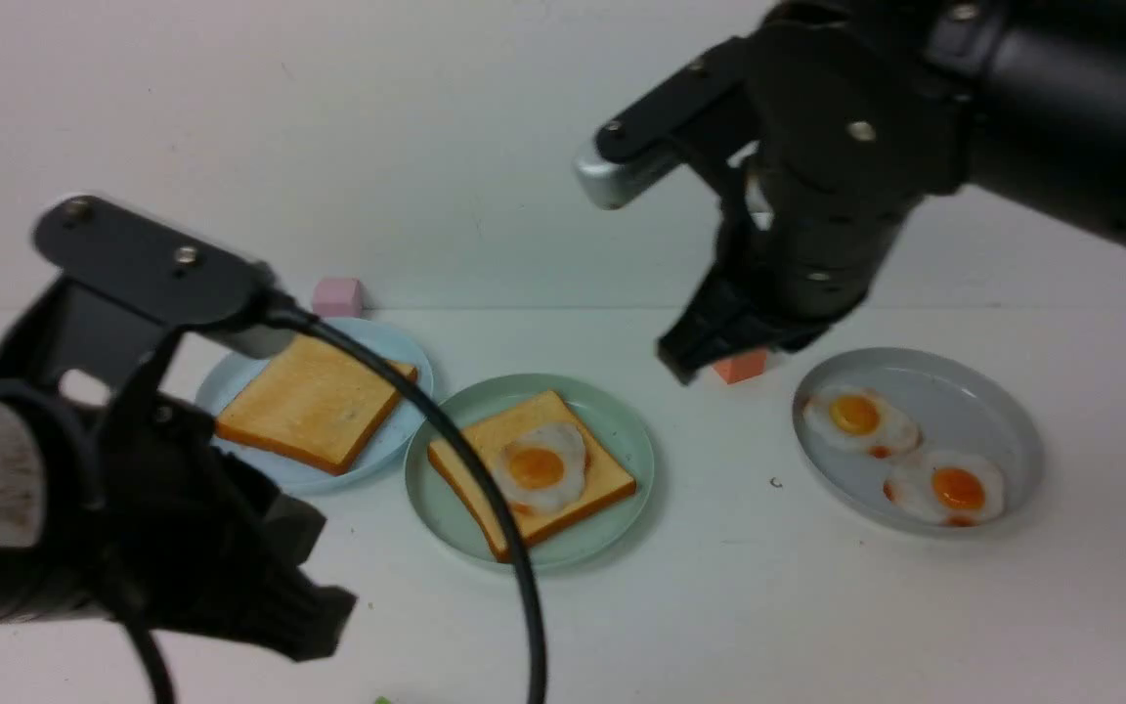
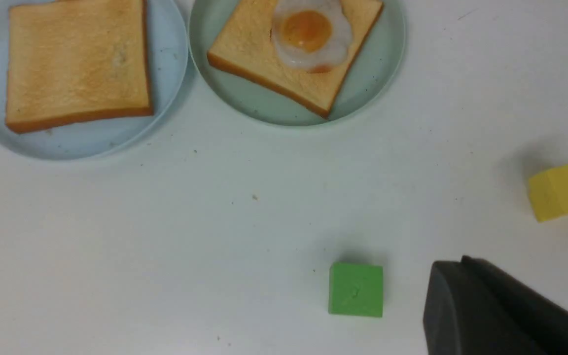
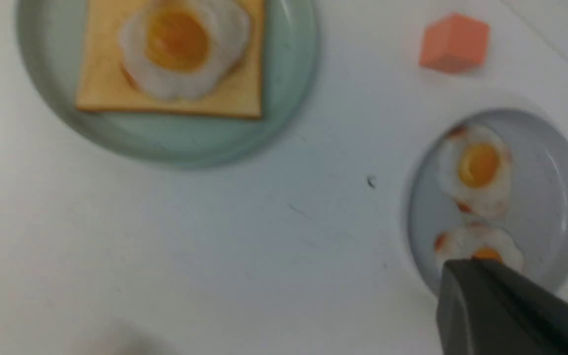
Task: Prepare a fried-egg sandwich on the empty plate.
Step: Use the left arm to grab a slice of bread
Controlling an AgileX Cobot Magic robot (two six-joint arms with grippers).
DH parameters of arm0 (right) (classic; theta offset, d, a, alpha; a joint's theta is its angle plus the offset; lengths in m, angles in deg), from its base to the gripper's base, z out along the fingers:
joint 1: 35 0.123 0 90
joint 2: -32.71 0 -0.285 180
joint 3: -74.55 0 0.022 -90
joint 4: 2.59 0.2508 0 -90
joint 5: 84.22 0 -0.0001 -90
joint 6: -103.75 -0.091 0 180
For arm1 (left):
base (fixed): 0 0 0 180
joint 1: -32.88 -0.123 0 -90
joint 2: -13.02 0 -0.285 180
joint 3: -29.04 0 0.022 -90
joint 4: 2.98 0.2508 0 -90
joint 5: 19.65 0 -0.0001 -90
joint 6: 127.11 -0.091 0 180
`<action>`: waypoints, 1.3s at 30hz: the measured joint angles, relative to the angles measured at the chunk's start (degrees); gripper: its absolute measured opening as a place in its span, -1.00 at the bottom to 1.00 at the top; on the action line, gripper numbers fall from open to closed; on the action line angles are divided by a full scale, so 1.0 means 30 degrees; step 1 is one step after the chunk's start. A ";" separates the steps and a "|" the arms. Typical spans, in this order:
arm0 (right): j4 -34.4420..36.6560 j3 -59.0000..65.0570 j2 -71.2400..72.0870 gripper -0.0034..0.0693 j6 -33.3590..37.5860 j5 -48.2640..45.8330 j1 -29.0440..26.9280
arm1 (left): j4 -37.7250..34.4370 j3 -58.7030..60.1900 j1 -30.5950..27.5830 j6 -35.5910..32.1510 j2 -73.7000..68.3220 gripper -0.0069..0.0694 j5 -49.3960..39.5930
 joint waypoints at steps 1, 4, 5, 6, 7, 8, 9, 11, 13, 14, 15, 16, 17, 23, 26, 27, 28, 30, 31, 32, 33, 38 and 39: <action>0.0000 0.0694 0.0836 -0.93 -0.0188 -0.0002 -0.0139 | -0.0140 0.0000 -0.0299 -0.0018 -0.0500 -0.85 0.0436; 0.0072 0.3931 0.4427 -0.93 -0.1378 0.0369 -0.0394 | -0.1333 0.0000 -0.2802 -0.0773 -0.2122 -0.85 0.1617; 0.0154 0.4607 0.5072 -0.93 -0.1580 0.0544 -0.0398 | -0.1819 0.0000 -0.3550 -0.1242 -0.2554 -0.85 0.1795; 0.0179 0.4765 0.5285 -0.93 -0.1645 0.0593 -0.0398 | -0.1955 0.0000 -0.3734 -0.1357 -0.2665 -0.85 0.1905; 0.0483 0.5954 0.7218 -0.93 -0.2047 0.1155 -0.0398 | -0.3405 -0.0057 -0.5167 -0.2533 -0.3678 -0.85 0.2327; 0.0842 0.6581 0.8254 -0.93 -0.2241 0.1547 -0.0398 | -0.4566 -0.0254 -0.6125 -0.3605 -0.4566 -0.85 0.2442; 0.0993 0.6807 0.8456 -0.93 -0.2273 0.1722 -0.0398 | -0.4794 -0.0297 -0.6412 -0.3796 -0.4723 -0.85 0.2497; 0.2119 0.7916 1.0775 -0.93 -0.2407 0.2795 -0.0398 | -0.7479 -0.1174 -0.7782 -0.6093 -0.6663 -0.85 0.2625; 0.2828 0.8444 1.2318 -0.93 -0.2407 0.3521 -0.0398 | -0.8596 -0.1950 -0.8360 -0.7357 -0.8021 -0.85 0.2960; 0.3217 0.8683 1.2942 -0.93 -0.2407 0.3778 -0.0398 | -0.8920 -0.2473 -0.8578 -0.7697 -0.8566 -0.85 0.3233; 0.3530 0.8853 1.3651 -0.92 -0.2311 0.3984 -0.0398 | -0.9099 -0.3022 -0.8713 -0.7961 -0.9207 -0.85 0.3574; 0.3827 0.8925 1.4261 -0.92 -0.2254 0.4003 -0.0398 | -0.9101 -0.3477 -0.8746 -0.8075 -0.9696 -0.85 0.3787; 0.3983 0.8972 1.4680 -0.92 -0.2171 0.4043 -0.0398 | -0.9018 -0.4040 -0.8815 -0.8129 -1.0294 -0.85 0.4007; 0.4570 0.9012 1.6397 -0.91 -0.1599 0.4066 -0.0398 | -0.7594 -0.6643 -0.8816 -0.7888 -1.3624 -0.84 0.4140; 0.4733 0.9012 1.6566 -0.91 -0.1356 0.3825 -0.0398 | -0.6143 -0.7316 -0.8816 -0.7737 -1.4785 -0.72 0.4120; 0.4733 0.9012 1.6592 -0.91 -0.1313 0.3483 -0.0398 | -0.5291 -0.7600 -0.8816 -0.7489 -1.5338 -0.59 0.4218; 0.4733 0.9018 1.6592 -0.91 -0.1268 0.3224 -0.0398 | -0.4843 -0.7722 -0.8816 -0.7236 -1.5637 -0.49 0.4447; 0.4733 0.9018 1.6592 -0.90 -0.1222 0.2834 -0.0398 | -0.4173 -0.7851 -0.8816 -0.6804 -1.6181 -0.27 0.5315; 0.4733 0.9018 1.6592 -0.90 -0.1204 0.2769 -0.0398 | -0.3943 -0.7857 -0.8816 -0.6681 -1.6393 -0.17 0.5700; 0.4733 0.9018 1.6592 -0.90 -0.1204 0.2722 -0.0398 | -0.3738 -0.7875 -0.8816 -0.6619 -1.6650 -0.06 0.6189; 0.4733 0.9018 1.6592 -0.90 -0.1204 0.2676 -0.0398 | -0.3605 -0.7897 -0.8816 -0.6583 -1.6859 0.05 0.6601; 0.4733 0.9018 1.6630 -0.90 -0.1204 0.2656 -0.0398 | -0.2923 -0.7897 -0.8816 -0.6473 -1.8120 0.35 0.8422; 0.4733 0.9018 1.6630 -0.89 -0.1204 0.2656 -0.0398 | -0.2824 -0.7897 -0.8816 -0.6473 -1.8313 0.36 0.8584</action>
